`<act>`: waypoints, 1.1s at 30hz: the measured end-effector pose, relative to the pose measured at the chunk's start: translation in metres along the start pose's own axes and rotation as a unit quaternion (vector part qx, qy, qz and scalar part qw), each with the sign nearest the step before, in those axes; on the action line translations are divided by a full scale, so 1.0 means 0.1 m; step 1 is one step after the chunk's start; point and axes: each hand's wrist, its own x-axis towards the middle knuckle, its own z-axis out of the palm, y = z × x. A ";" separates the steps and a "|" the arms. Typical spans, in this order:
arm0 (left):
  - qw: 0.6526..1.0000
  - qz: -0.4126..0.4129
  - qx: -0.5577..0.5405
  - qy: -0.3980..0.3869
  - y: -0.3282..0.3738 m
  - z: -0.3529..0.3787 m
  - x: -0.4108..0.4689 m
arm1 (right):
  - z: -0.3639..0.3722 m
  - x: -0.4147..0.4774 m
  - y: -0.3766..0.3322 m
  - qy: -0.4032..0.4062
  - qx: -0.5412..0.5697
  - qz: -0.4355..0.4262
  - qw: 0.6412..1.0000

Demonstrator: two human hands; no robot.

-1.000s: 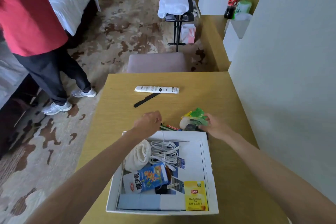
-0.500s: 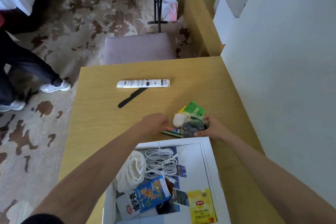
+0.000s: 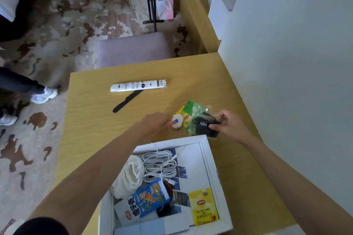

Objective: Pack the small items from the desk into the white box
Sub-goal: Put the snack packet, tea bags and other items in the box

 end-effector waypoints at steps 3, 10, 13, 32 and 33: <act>0.983 -0.007 -0.133 0.129 0.09 -0.24 -0.40 | -0.22 -0.23 -0.26 0.122 0.102 -0.054 0.986; 0.928 -0.026 -0.229 0.292 0.46 -0.18 -1.71 | -0.35 -0.80 -0.87 -0.064 0.093 -0.195 0.974; 0.907 -0.049 -0.222 0.355 0.55 0.06 -2.15 | -0.16 -0.92 -0.98 -0.147 -0.062 -0.214 0.964; 0.979 0.049 -0.048 0.194 0.54 0.70 -2.48 | 0.90 -1.31 -0.54 -0.098 -0.604 -0.266 0.745; 0.982 0.055 -0.045 0.176 0.55 0.71 -2.45 | 0.93 -1.31 -0.53 -0.106 -0.618 -0.245 0.739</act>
